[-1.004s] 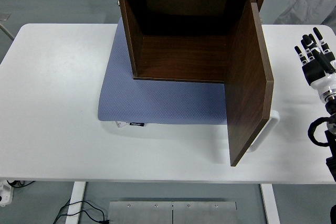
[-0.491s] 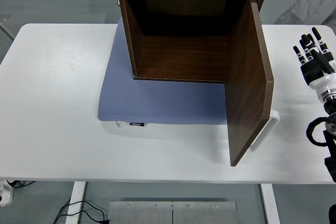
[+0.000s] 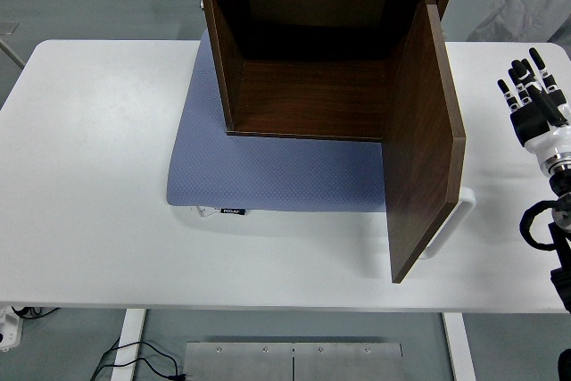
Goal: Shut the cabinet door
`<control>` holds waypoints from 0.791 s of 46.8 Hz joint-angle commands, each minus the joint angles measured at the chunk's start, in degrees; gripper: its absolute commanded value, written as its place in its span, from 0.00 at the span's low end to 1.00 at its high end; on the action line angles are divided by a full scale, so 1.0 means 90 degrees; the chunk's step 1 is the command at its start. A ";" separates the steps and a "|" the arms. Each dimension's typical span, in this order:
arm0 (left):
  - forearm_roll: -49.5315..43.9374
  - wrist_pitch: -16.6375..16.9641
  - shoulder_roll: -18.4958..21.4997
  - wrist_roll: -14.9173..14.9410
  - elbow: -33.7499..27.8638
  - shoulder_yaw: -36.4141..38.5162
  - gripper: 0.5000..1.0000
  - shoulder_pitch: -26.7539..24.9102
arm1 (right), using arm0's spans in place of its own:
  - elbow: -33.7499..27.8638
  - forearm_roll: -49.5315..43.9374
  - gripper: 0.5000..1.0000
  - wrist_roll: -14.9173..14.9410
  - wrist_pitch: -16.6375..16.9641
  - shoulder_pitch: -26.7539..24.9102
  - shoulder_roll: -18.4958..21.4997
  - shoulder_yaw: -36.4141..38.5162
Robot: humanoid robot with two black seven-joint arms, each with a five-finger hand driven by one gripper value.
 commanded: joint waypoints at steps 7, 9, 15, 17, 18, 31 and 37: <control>-0.0001 0.0000 0.0000 0.0000 0.0000 0.0000 1.00 -0.0001 | 0.0000 0.0000 1.00 0.0000 0.0000 -0.0005 0.0009 -0.0010; -0.0001 0.0000 0.0000 0.0000 0.0000 0.0000 1.00 -0.0001 | 0.0000 0.0000 1.00 0.0000 0.0000 -0.0005 -0.0001 0.0000; 0.0009 -0.0009 0.0000 0.0000 0.0000 0.0000 1.00 -0.0001 | 0.0000 0.0000 1.00 0.0000 0.0000 -0.0005 -0.0011 0.0000; -0.0001 0.0000 0.0000 0.0000 0.0000 0.0000 1.00 -0.0001 | 0.0000 0.0000 1.00 0.0000 0.0000 -0.0005 -0.0011 0.0000; -0.0001 -0.0009 0.0000 0.0000 0.0000 0.0000 1.00 -0.0001 | 0.0000 0.0000 1.00 0.0000 0.0000 -0.0005 -0.0001 0.0000; -0.0001 -0.0010 0.0000 0.0000 0.0000 0.0000 1.00 -0.0001 | -0.0010 0.0000 1.00 0.0000 0.0000 -0.0015 -0.0011 0.0000; -0.0001 0.0000 0.0000 0.0000 0.0000 0.0000 1.00 -0.0001 | -0.0010 0.0000 1.00 0.0000 0.0000 -0.0064 -0.0040 0.0000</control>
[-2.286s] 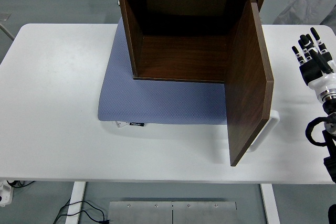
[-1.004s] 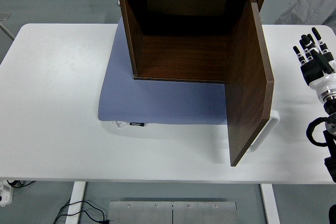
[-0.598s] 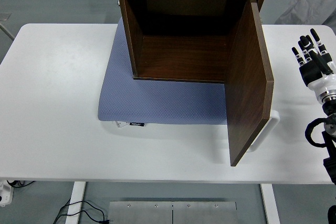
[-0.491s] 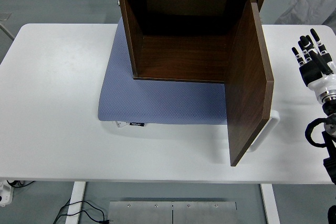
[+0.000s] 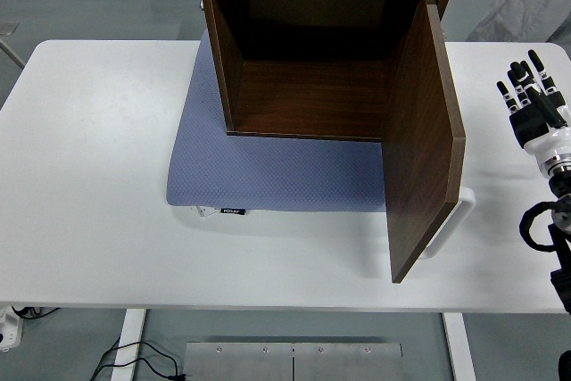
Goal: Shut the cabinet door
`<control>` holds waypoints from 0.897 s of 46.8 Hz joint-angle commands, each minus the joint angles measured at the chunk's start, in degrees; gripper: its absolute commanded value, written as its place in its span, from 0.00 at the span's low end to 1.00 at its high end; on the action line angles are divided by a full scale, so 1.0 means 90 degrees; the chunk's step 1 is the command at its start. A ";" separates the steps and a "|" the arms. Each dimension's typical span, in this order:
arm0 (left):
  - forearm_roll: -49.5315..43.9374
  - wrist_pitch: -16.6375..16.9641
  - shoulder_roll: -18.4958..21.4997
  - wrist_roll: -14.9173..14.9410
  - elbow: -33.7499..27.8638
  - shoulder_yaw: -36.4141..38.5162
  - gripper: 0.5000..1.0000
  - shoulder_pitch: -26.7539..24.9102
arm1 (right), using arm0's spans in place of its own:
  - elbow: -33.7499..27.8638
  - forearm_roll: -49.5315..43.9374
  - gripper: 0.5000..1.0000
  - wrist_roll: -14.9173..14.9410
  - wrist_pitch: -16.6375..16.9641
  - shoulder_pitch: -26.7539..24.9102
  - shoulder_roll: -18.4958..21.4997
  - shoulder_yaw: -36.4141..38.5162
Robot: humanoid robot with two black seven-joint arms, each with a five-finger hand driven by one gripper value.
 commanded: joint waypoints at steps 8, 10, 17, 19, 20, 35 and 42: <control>-0.0001 0.0004 0.0000 0.0000 0.0000 0.0000 1.00 0.0000 | 0.0001 0.0000 1.00 0.0000 0.0000 -0.0030 -0.0025 -0.0010; -0.0001 0.0004 0.0000 0.0000 0.0000 0.0000 1.00 0.0000 | 0.0001 0.0000 1.00 0.0000 0.0000 -0.0059 -0.0025 -0.0010; -0.0001 -0.0006 0.0000 0.0000 0.0000 0.0000 1.00 0.0000 | 0.0001 0.0000 1.00 -0.0020 0.0000 -0.0069 -0.0054 -0.0010; 0.0009 -0.0006 0.0000 0.0000 0.0000 0.0000 1.00 0.0000 | 0.0001 0.0000 1.00 -0.0020 0.0000 -0.0069 -0.0054 -0.0010; -0.0001 0.0004 0.0000 0.0000 0.0000 0.0000 1.00 0.0000 | 0.0001 0.0000 1.00 -0.0020 0.0000 -0.0069 -0.0074 -0.0010; -0.0001 0.0004 0.0000 0.0000 0.0000 0.0000 1.00 0.0000 | 0.0011 0.0000 1.00 -0.0049 0.0361 -0.0411 -0.0425 -0.0058; -0.0001 0.0004 0.0000 0.0000 0.0000 0.0000 1.00 0.0000 | 0.0089 0.0000 1.00 -0.0049 0.0595 -0.0664 -0.0698 -0.0049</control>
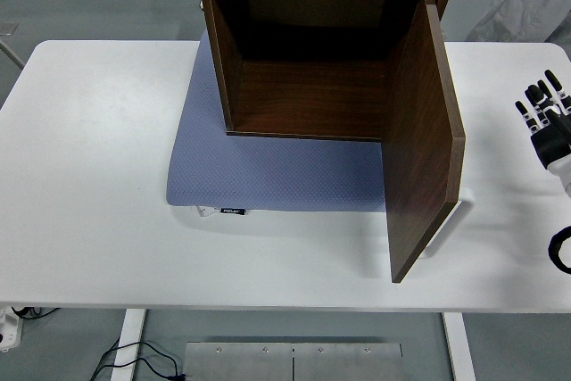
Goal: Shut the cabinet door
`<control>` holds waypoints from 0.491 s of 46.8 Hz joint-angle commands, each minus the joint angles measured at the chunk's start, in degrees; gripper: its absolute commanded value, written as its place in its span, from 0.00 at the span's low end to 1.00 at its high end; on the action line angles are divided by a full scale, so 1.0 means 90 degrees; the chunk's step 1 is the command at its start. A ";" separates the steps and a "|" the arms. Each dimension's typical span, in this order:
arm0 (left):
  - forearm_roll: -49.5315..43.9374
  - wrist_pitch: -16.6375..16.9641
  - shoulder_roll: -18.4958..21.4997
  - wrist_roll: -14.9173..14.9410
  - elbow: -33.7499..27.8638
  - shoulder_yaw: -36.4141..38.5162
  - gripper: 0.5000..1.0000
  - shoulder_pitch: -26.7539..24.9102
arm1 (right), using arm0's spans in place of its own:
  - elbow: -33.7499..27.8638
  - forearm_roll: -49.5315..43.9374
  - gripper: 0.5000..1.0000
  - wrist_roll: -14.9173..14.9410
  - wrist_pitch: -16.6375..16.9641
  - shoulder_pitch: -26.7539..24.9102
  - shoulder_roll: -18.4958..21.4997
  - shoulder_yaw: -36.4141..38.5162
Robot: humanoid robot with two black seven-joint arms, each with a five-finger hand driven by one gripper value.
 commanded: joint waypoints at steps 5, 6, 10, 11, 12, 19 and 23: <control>-0.0001 0.0003 0.0000 0.0000 0.0000 0.0000 1.00 -0.0001 | 0.0174 0.0002 1.00 0.0000 0.0190 -0.0292 -0.0278 0.0028; -0.0001 0.0003 0.0000 0.0000 0.0000 0.0000 1.00 -0.0001 | 0.0213 0.0002 1.00 0.0000 0.0210 -0.0331 -0.0298 0.0028; -0.0001 0.0003 0.0000 0.0000 0.0000 0.0000 1.00 -0.0001 | 0.0379 0.0002 1.00 0.0000 0.0249 -0.0516 -0.0415 0.0057; 0.0009 0.0003 0.0000 0.0000 0.0000 0.0000 1.00 -0.0001 | 0.0428 0.0002 1.00 0.0000 0.0249 -0.0565 -0.0444 0.0067; -0.0001 0.0003 0.0000 0.0000 0.0000 0.0000 1.00 -0.0001 | 0.0477 0.0002 1.00 0.0000 0.0249 -0.0604 -0.0473 0.0077; -0.0001 0.0003 0.0000 0.0000 0.0000 0.0000 1.00 -0.0001 | 0.0994 0.0002 1.00 0.0000 0.0298 -0.1053 -0.0630 0.0087; -0.0001 0.0003 0.0000 0.0000 0.0000 0.0000 1.00 -0.0001 | 0.1326 0.0002 1.00 0.0000 0.0298 -0.1326 -0.0688 0.0106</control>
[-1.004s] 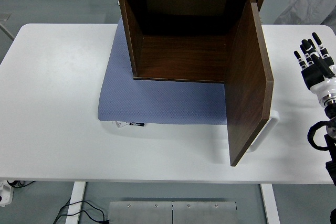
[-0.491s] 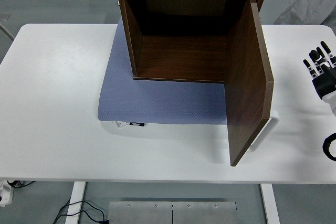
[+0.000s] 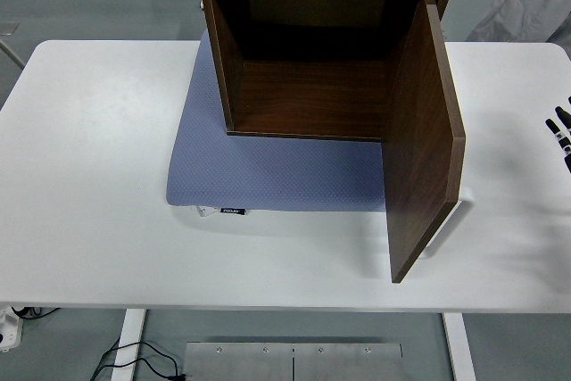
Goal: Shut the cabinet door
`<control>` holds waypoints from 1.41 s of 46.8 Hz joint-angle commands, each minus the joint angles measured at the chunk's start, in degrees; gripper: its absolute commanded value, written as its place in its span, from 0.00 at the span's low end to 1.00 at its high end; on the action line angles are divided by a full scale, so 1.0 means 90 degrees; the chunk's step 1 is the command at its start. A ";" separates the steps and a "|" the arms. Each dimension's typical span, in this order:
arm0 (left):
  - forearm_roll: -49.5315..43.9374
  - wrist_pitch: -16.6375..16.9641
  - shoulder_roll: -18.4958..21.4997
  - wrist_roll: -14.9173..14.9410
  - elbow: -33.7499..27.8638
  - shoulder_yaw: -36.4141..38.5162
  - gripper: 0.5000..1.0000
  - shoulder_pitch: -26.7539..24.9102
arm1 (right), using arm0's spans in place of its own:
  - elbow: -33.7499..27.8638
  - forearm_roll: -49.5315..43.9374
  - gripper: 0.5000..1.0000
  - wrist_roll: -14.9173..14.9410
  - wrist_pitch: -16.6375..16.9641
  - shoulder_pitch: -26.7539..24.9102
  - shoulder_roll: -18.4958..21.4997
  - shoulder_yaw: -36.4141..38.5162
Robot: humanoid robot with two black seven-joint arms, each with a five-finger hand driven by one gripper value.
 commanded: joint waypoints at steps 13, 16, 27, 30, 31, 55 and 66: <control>-0.0001 0.0002 0.0000 0.0001 0.0000 0.0000 1.00 0.0000 | 0.0841 0.0000 1.00 0.0001 0.0295 -0.0891 -0.0300 0.0394; 0.0009 0.0002 0.0000 0.0001 0.0000 0.0000 1.00 0.0000 | 0.0987 0.0000 1.00 0.0001 0.0393 -0.1037 -0.0369 0.0492; -0.0001 0.0002 0.0000 0.0001 0.0000 0.0000 1.00 0.0000 | 0.1388 0.0000 1.00 -0.0009 0.0773 -0.1691 -0.0476 0.0921; -0.0001 0.0002 0.0000 0.0001 0.0000 0.0000 1.00 0.0000 | 0.1475 0.0000 1.00 -0.0009 0.0881 -0.1838 -0.0457 0.1019; 0.0009 -0.0007 0.0000 0.0001 0.0000 0.0000 1.00 0.0000 | 0.1505 0.0000 1.00 -0.0009 0.0910 -0.1887 -0.0476 0.1039; -0.0001 0.0002 0.0000 0.0001 0.0000 0.0000 1.00 0.0000 | 0.2383 0.0000 1.00 0.0001 0.1567 -0.3078 -0.0437 0.1293; 0.0009 0.0002 0.0000 0.0001 0.0000 0.0000 1.00 0.0000 | 0.2521 -0.0020 1.00 0.0001 0.1567 -0.3440 -0.0369 0.1205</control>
